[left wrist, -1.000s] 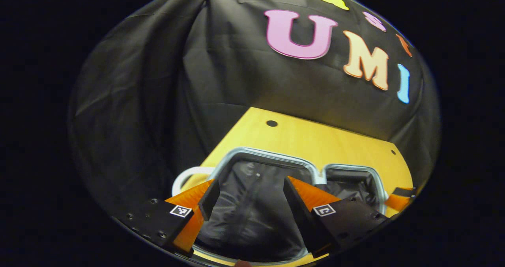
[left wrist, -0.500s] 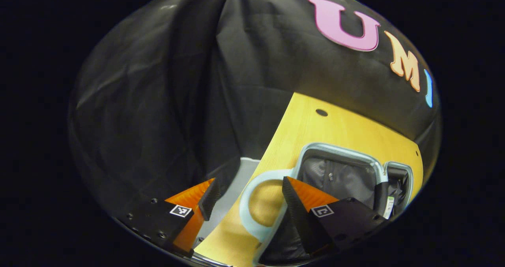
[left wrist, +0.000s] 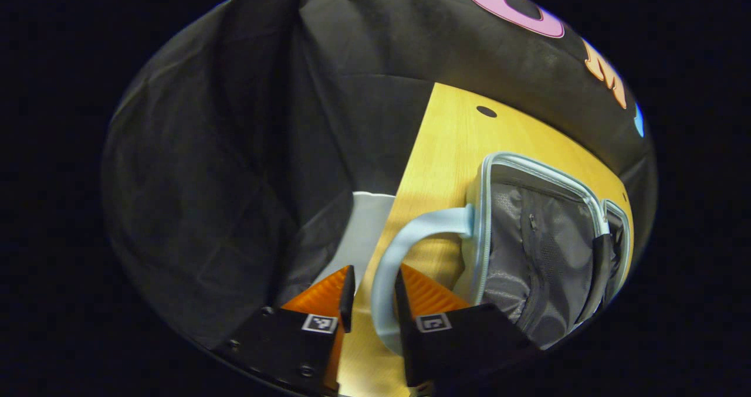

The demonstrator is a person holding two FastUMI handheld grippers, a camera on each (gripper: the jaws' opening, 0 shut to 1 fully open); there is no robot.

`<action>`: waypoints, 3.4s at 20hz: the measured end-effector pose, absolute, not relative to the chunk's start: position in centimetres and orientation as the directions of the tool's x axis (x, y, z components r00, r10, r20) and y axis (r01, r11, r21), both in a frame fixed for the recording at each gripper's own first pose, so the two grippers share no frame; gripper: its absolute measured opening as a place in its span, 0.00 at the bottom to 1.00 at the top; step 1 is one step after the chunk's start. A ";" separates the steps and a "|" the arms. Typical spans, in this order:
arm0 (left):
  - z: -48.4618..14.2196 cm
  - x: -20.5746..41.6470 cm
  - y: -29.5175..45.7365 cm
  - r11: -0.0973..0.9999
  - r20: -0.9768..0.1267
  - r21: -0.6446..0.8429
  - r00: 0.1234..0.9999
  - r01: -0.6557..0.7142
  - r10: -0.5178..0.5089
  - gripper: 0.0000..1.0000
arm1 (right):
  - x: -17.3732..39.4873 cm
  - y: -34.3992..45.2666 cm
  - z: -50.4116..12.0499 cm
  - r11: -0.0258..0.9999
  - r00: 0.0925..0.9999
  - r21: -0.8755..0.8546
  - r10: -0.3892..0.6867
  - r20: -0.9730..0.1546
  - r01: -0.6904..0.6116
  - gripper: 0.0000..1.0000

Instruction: First open the suitcase, pack the skin care products into it, and then close the suitcase.

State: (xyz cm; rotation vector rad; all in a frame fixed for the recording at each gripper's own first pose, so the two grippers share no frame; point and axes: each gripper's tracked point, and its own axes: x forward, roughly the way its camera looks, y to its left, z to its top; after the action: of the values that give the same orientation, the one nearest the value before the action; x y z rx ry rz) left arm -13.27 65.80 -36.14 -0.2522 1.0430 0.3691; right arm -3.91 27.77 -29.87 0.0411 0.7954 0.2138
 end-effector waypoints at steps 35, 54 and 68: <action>-4.8 -4.1 31.0 0.985 -0.511 -0.171 0.857 -0.022 -0.070 0.00 | -3.4 15.9 -25.8 0.925 0.732 0.242 0.380 -0.566 -0.293 0.99; -17.8 -3.1 11.4 0.957 -0.603 -0.274 0.757 0.098 -0.251 0.12 | -1.4 5.7 -22.6 0.941 0.773 0.160 0.335 -0.539 -0.297 0.94; 0.2 -1.6 15.8 0.970 -0.116 0.076 0.965 -0.229 0.237 0.95 | 5.2 5.8 -6.8 0.956 0.958 0.186 0.255 -0.130 -0.229 1.00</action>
State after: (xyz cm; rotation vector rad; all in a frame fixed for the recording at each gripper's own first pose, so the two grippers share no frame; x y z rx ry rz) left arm -1.61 15.78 0.20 0.0625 0.1251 0.2358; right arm 5.16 5.84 -6.82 0.1702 0.1536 0.2465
